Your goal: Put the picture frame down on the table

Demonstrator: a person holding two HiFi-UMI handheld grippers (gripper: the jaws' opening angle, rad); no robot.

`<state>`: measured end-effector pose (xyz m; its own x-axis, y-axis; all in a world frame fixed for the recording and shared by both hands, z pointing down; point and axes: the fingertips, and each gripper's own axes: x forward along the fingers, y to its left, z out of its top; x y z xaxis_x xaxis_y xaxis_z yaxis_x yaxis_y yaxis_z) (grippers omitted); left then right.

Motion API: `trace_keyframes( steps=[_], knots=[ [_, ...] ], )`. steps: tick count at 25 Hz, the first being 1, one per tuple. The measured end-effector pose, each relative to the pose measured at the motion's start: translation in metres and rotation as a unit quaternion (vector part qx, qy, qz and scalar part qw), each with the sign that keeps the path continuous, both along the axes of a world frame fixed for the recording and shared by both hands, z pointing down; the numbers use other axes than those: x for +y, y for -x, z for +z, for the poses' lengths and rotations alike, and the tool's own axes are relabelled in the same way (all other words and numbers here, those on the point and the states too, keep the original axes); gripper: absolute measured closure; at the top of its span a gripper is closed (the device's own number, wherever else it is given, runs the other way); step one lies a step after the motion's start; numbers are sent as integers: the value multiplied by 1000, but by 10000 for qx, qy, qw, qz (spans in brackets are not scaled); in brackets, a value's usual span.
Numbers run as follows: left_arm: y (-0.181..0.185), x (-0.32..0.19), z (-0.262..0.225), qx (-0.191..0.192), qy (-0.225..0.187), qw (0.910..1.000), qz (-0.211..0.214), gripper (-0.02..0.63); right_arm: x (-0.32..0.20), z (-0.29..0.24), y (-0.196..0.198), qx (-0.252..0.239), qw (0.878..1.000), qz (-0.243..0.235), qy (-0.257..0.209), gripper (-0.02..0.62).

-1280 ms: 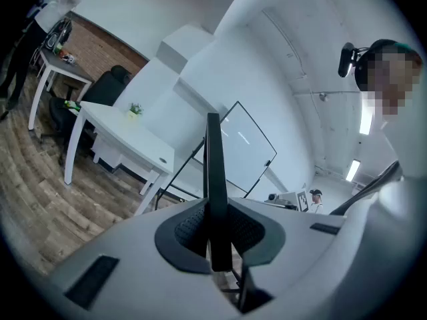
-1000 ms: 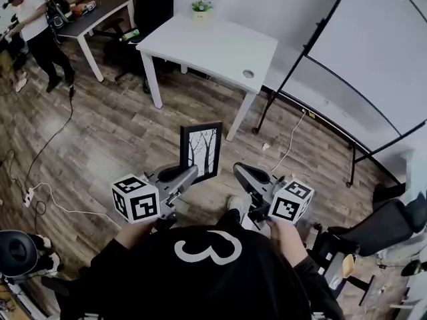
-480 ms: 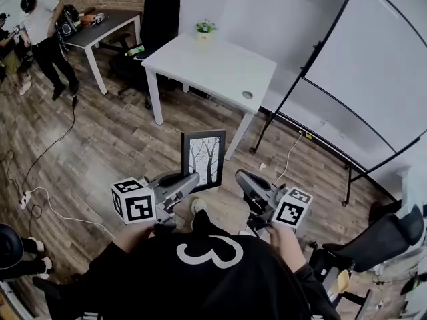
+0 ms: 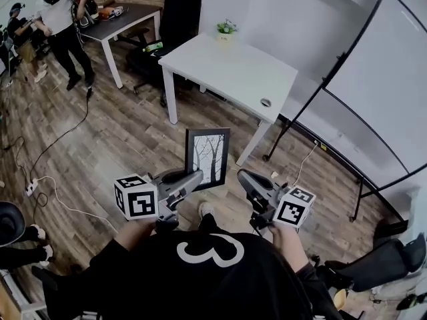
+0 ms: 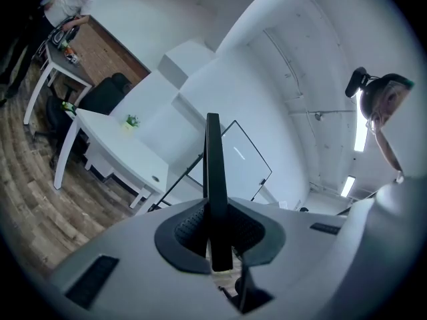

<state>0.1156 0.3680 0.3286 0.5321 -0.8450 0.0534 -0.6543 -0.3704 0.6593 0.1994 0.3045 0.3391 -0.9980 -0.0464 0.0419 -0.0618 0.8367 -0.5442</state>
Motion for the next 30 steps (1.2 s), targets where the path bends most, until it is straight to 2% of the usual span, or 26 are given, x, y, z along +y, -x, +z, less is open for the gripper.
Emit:
trace_keyframes(
  steps=[8, 12, 15, 21, 27, 30],
  knots=[
    [35, -60, 20, 22, 365, 9992, -164, 551, -71, 23, 40, 83, 9995, -140, 273, 572],
    [67, -127, 21, 43, 458, 9986, -277, 551, -138, 34, 70, 239, 9987, -216, 382, 572],
    [88, -171, 26, 117, 553, 9977, -364, 551, -183, 44, 90, 487, 9981, -248, 288, 572],
    [92, -179, 31, 87, 438, 9980, -455, 551, -188, 41, 91, 310, 9991, -292, 6, 572],
    [102, -249, 16, -4, 327, 9984, -464, 551, -257, 23, 100, 163, 9994, -269, -133, 572],
    [106, -260, 12, 20, 328, 9983, -485, 551, -269, 21, 104, 150, 9993, -315, -155, 572]
  ],
)
